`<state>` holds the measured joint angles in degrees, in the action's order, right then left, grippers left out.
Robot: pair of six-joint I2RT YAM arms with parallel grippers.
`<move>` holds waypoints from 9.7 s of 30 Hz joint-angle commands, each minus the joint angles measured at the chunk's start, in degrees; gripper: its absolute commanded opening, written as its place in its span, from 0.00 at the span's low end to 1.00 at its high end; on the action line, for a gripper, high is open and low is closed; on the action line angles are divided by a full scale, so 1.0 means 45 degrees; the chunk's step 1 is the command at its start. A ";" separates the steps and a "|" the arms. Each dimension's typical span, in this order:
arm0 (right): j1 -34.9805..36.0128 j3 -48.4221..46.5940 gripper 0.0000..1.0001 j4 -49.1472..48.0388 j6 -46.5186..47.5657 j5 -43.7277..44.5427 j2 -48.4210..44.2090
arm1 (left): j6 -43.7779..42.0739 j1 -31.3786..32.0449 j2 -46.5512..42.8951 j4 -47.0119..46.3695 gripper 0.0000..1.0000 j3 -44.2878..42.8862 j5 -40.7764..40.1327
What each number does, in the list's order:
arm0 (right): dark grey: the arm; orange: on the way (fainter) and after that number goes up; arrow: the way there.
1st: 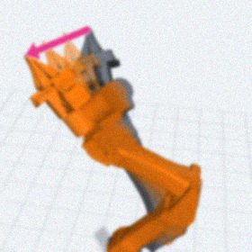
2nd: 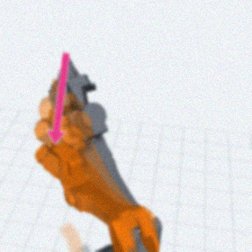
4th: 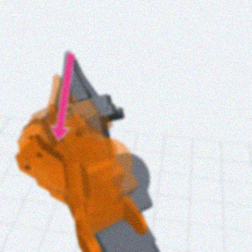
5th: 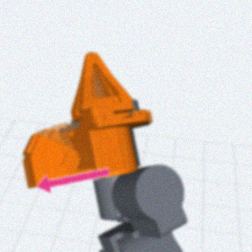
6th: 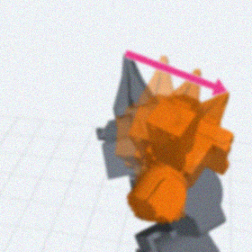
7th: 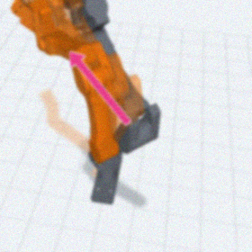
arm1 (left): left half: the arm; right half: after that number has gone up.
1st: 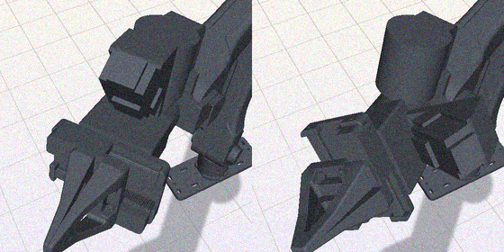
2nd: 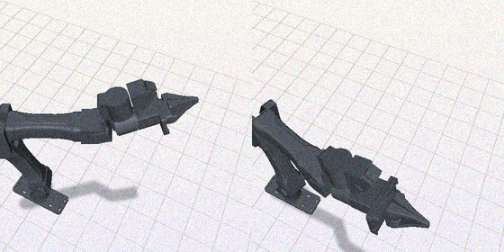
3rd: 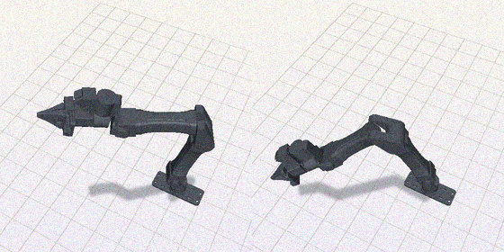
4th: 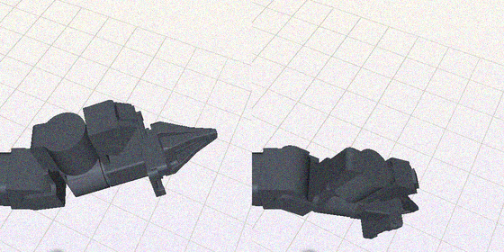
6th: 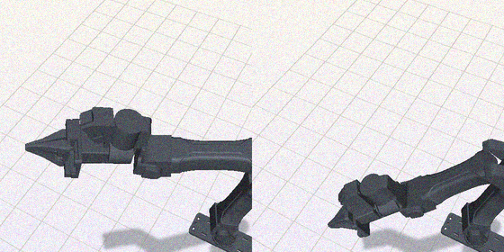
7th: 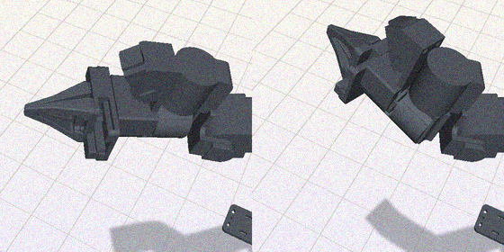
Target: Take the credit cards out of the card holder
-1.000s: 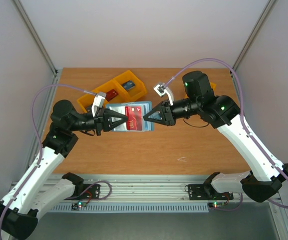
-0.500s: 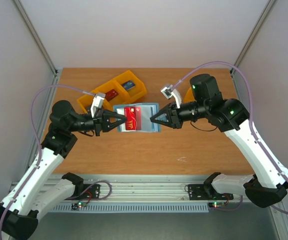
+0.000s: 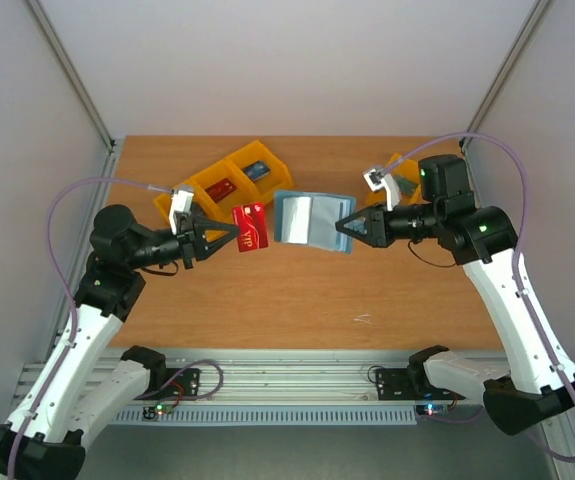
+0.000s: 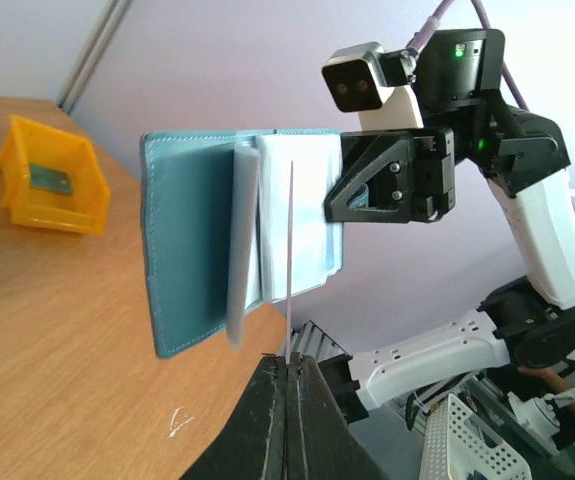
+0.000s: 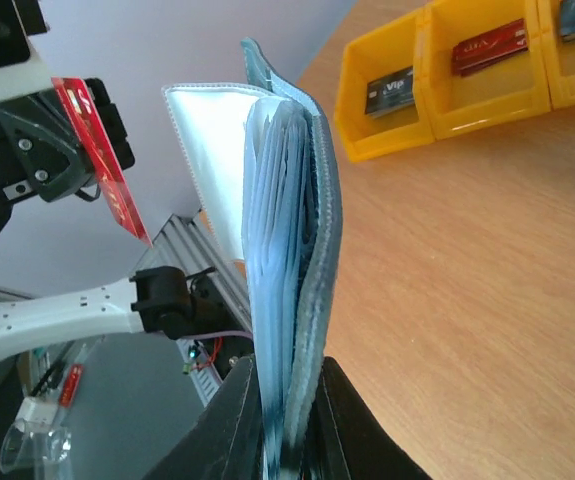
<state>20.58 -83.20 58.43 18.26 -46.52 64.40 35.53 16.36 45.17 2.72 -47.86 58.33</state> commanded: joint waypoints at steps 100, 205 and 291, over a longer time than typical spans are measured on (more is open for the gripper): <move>0.4599 -0.3991 0.01 -0.0828 -0.5914 -0.0125 0.3971 | -3.1123 0.0982 -0.2173 -0.5577 0.62 0.2664 -0.0445; -0.2971 -0.2957 0.98 0.1778 -0.0176 0.7312 0.6037 | -1.6743 0.0124 2.1591 1.1494 0.46 -1.8174 -1.9302; 0.2374 0.3689 0.99 -0.2288 -0.0101 0.4022 -0.1901 | -1.0761 0.4365 0.6149 0.8044 0.00 -0.5267 -0.3729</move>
<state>31.44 -62.04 44.77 9.30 -21.96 62.17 -0.25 36.34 81.49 36.97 -67.85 33.78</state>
